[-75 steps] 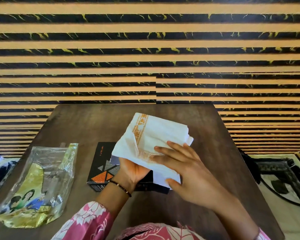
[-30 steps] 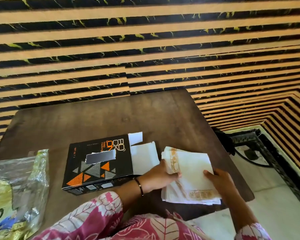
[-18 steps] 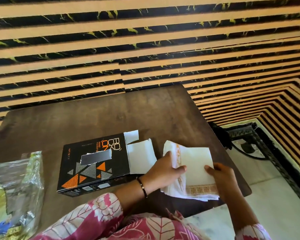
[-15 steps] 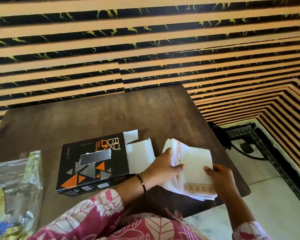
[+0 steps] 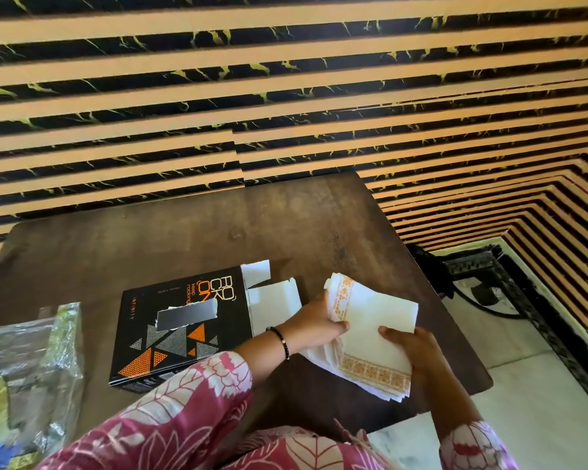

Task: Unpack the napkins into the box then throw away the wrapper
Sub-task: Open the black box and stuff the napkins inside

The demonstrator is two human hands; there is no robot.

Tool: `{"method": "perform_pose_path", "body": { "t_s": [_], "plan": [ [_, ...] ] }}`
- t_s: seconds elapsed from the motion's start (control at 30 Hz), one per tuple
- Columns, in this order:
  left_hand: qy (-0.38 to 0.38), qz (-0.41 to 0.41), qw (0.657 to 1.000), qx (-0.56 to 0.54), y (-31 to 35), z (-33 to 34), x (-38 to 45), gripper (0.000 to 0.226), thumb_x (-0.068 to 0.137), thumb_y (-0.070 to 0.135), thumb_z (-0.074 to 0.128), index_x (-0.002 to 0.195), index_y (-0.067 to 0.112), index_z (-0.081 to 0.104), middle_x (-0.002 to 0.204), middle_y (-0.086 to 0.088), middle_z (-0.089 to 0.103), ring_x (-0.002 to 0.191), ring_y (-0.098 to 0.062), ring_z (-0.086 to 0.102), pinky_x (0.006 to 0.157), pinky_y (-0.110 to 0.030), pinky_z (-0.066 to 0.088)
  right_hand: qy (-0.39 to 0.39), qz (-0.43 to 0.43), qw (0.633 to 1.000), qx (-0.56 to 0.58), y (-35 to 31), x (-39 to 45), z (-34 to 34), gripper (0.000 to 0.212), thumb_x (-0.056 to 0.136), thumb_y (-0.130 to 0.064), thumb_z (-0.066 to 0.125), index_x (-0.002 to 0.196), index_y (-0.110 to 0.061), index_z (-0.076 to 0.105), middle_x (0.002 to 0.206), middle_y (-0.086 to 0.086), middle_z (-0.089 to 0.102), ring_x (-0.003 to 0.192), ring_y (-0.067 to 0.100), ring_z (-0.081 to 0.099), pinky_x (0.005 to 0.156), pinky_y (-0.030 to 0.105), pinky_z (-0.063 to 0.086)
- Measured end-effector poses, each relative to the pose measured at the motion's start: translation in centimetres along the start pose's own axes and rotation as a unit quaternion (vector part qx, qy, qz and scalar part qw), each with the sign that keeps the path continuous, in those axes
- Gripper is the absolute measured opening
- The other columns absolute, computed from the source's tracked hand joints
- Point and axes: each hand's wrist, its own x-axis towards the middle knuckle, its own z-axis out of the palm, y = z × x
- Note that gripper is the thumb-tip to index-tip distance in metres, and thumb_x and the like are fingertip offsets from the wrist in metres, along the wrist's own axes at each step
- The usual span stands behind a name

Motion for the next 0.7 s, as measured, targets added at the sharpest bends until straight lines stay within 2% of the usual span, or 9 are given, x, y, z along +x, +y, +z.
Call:
{"method": "perform_pose_path", "body": {
  "t_s": [0.13, 0.23, 0.3, 0.33, 0.37, 0.4, 0.47, 0.57, 0.7],
  "plan": [
    [0.008, 0.018, 1.0, -0.008, -0.4, -0.3, -0.4, 0.044, 0.089, 0.02, 0.057, 0.13, 0.018, 0.04, 0.13, -0.002, 0.056, 0.12, -0.019, 0.051, 0.097, -0.028, 0.042, 0.004, -0.047, 0.997, 0.055, -0.2, -0.9, 0.4, 0.03, 0.082, -0.017, 0.067, 0.11, -0.017, 0.057, 0.108, 0.012, 0.067, 0.092, 0.033, 0.066, 0.085, 0.057, 0.053],
    [0.047, 0.05, 0.998, -0.005, -0.7, -0.6, -0.9, 0.065, 0.086, 0.027, 0.061, 0.136, 0.013, 0.023, 0.14, -0.002, 0.045, 0.128, -0.018, 0.044, 0.096, -0.025, 0.041, -0.013, -0.129, 0.991, 0.038, -1.2, -2.5, 0.0, 0.029, 0.084, -0.017, 0.063, 0.111, -0.024, 0.054, 0.108, 0.006, 0.066, 0.095, 0.029, 0.065, 0.083, 0.053, 0.055],
    [0.103, 0.119, 0.985, 0.074, -0.5, -0.9, -1.7, 0.088, 0.084, 0.036, 0.063, 0.144, 0.014, 0.004, 0.154, 0.006, 0.012, 0.14, -0.013, 0.015, 0.107, -0.027, 0.028, -0.016, -0.199, 0.979, -0.032, -2.4, -3.4, -0.6, 0.033, 0.084, -0.015, 0.063, 0.113, -0.026, 0.051, 0.106, -0.002, 0.064, 0.094, 0.021, 0.064, 0.076, 0.038, 0.058],
    [0.143, 0.161, 0.968, 0.127, -0.3, -1.3, -2.1, 0.092, 0.083, 0.038, 0.063, 0.146, 0.015, 0.0, 0.155, 0.005, 0.004, 0.142, -0.011, 0.007, 0.11, -0.026, 0.021, -0.021, -0.231, 0.97, -0.069, -3.1, -3.8, -0.8, 0.034, 0.084, -0.014, 0.064, 0.113, -0.026, 0.05, 0.102, -0.006, 0.062, 0.092, 0.016, 0.062, 0.07, 0.026, 0.056],
    [0.178, 0.207, 0.948, 0.166, 0.0, -1.6, -2.5, 0.091, 0.082, 0.038, 0.064, 0.147, 0.017, 0.003, 0.157, 0.004, 0.003, 0.143, -0.012, 0.007, 0.112, -0.026, 0.019, -0.024, -0.26, 0.96, -0.102, -3.9, -4.2, -1.0, 0.035, 0.083, -0.014, 0.065, 0.111, -0.026, 0.049, 0.098, -0.011, 0.06, 0.089, 0.011, 0.061, 0.064, 0.016, 0.051],
    [0.2, 0.247, 0.929, 0.191, 0.4, -2.0, -2.7, 0.087, 0.081, 0.035, 0.066, 0.146, 0.019, 0.011, 0.157, 0.002, 0.009, 0.143, -0.014, 0.013, 0.113, -0.028, 0.02, -0.025, -0.283, 0.95, -0.131, -4.8, -4.6, -1.2, 0.035, 0.082, -0.014, 0.067, 0.109, -0.027, 0.048, 0.095, -0.014, 0.059, 0.087, 0.007, 0.059, 0.06, 0.013, 0.047],
    [0.217, 0.3, 0.903, 0.219, 1.2, -2.6, -3.0, 0.076, 0.078, 0.033, 0.068, 0.141, 0.022, 0.026, 0.152, 0.003, 0.024, 0.138, -0.017, 0.026, 0.112, -0.031, 0.026, -0.021, -0.323, 0.931, -0.171, -6.1, -4.9, -1.5, 0.038, 0.078, -0.015, 0.07, 0.106, -0.029, 0.048, 0.093, -0.011, 0.061, 0.086, 0.007, 0.058, 0.063, 0.016, 0.045],
    [0.228, 0.317, 0.887, 0.247, 1.8, -2.7, -3.0, 0.073, 0.077, 0.037, 0.069, 0.138, 0.023, 0.03, 0.145, 0.002, 0.037, 0.133, -0.018, 0.035, 0.111, -0.033, 0.031, -0.031, -0.351, 0.917, -0.186, -7.3, -5.2, -1.4, 0.043, 0.076, -0.004, 0.07, 0.104, -0.029, 0.05, 0.095, -0.002, 0.063, 0.09, 0.01, 0.059, 0.069, 0.023, 0.047],
    [0.278, 0.333, 0.866, 0.248, 1.9, -3.3, -3.1, 0.063, 0.076, 0.034, 0.069, 0.129, 0.022, 0.036, 0.132, 0.001, 0.049, 0.118, -0.019, 0.048, 0.1, -0.037, 0.043, -0.043, -0.363, 0.915, -0.17, -8.0, -5.5, -1.0, 0.045, 0.075, -0.002, 0.07, 0.103, -0.032, 0.05, 0.097, -0.002, 0.063, 0.094, 0.009, 0.059, 0.07, 0.025, 0.048]
  ]
}}
